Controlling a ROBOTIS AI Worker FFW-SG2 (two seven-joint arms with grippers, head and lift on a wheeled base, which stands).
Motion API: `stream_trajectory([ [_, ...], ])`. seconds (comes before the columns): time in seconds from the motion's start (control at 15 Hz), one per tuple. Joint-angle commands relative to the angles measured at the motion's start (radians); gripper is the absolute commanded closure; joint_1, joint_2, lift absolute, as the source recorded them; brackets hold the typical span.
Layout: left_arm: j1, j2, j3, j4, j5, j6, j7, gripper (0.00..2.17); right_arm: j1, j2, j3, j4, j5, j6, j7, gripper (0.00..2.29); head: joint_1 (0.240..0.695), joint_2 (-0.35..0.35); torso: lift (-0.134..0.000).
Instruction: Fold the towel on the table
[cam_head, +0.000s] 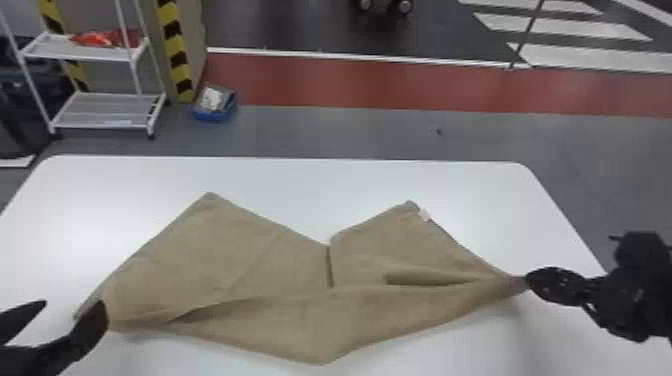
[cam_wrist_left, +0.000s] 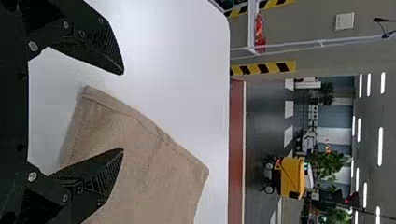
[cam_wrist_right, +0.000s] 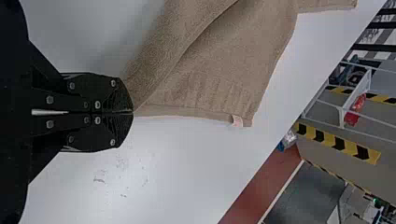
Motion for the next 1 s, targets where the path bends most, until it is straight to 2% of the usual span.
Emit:
stream_trajectory([
  [0.0, -0.002, -0.003, 0.010, 0.008, -0.178, -0.014, -0.157, 0.04, 0.001, -0.002, -0.001, 0.000, 0.000, 0.000, 0.002, 1.68, 0.695, -0.117, -0.119],
  [0.07, -0.022, -0.003, 0.013, 0.019, -0.250, -0.017, -0.270, 0.03, 0.001, -0.002, 0.000, 0.000, 0.000, 0.000, 0.002, 1.68, 0.695, -0.123, -0.119],
  [0.2, -0.092, -0.003, 0.037, 0.060, -0.372, -0.017, -0.439, 0.04, 0.001, 0.000, 0.003, -0.004, 0.000, 0.000, 0.002, 1.68, 0.695, -0.151, -0.119],
  [0.33, -0.140, -0.003, 0.048, 0.086, -0.489, -0.087, -0.553, 0.08, 0.005, -0.002, 0.002, -0.007, 0.000, -0.004, 0.000, 1.68, 0.695, -0.151, -0.119],
  [0.47, -0.175, -0.003, 0.048, 0.105, -0.558, -0.109, -0.640, 0.09, 0.008, -0.003, -0.001, -0.008, -0.002, -0.004, 0.002, 1.68, 0.695, -0.142, -0.119],
  [0.6, -0.227, 0.037, 0.037, 0.165, -0.676, -0.167, -0.748, 0.14, 0.010, -0.003, -0.001, -0.010, -0.002, -0.004, 0.002, 1.68, 0.695, -0.142, -0.119],
  [0.67, -0.250, 0.046, 0.034, 0.203, -0.731, -0.225, -0.803, 0.15, 0.010, -0.003, -0.001, -0.010, -0.002, -0.004, 0.000, 1.68, 0.695, -0.144, -0.119],
  [0.8, -0.253, 0.066, 0.013, 0.246, -0.799, -0.339, -0.798, 0.15, 0.010, -0.002, -0.003, -0.010, -0.002, -0.004, 0.000, 1.68, 0.695, -0.142, -0.119],
  [0.93, -0.264, 0.080, 0.005, 0.269, -0.833, -0.382, -0.790, 0.24, 0.010, 0.002, -0.003, -0.011, -0.005, -0.004, 0.002, 1.68, 0.695, -0.138, -0.119],
])
